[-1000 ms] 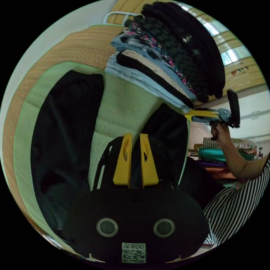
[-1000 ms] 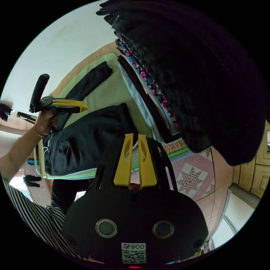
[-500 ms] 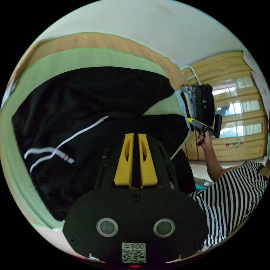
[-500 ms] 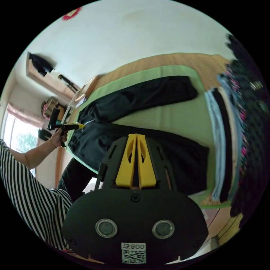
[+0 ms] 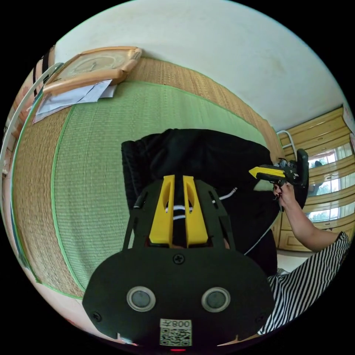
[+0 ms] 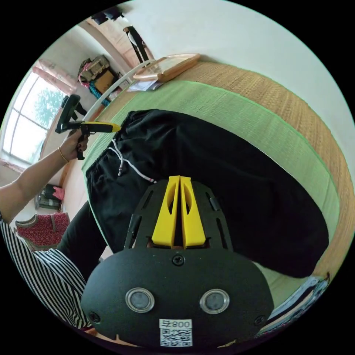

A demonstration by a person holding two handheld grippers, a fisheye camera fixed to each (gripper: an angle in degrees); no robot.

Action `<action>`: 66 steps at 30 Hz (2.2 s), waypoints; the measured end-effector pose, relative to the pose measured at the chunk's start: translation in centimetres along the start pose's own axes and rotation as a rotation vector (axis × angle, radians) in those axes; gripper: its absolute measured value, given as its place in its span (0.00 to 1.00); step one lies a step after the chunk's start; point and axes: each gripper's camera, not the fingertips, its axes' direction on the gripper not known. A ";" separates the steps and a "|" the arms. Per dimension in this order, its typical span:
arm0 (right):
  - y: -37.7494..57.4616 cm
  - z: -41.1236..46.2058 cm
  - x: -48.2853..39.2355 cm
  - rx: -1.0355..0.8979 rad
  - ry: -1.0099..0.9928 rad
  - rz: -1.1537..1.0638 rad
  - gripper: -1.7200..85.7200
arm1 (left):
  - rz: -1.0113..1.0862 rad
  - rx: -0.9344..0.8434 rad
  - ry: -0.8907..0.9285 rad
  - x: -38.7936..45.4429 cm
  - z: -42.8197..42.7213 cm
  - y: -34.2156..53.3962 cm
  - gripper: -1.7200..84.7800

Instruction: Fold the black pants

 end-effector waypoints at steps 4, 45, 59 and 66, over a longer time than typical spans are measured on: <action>-4.4 6.9 -0.3 -0.134 0.072 -0.043 0.02 | -0.078 -0.043 -0.076 1.2 -0.1 -4.1 0.04; -29.4 25.6 8.0 -0.293 0.300 -0.219 0.03 | 0.269 -0.274 -0.270 43.5 -7.8 -19.0 0.04; -27.4 24.5 7.9 -0.203 0.287 -0.129 0.03 | 0.272 -0.139 -0.289 58.7 -12.6 -12.7 0.04; -22.7 24.0 6.7 -0.166 0.288 -0.104 0.03 | 0.293 -0.106 -0.279 65.1 -14.2 -7.4 0.04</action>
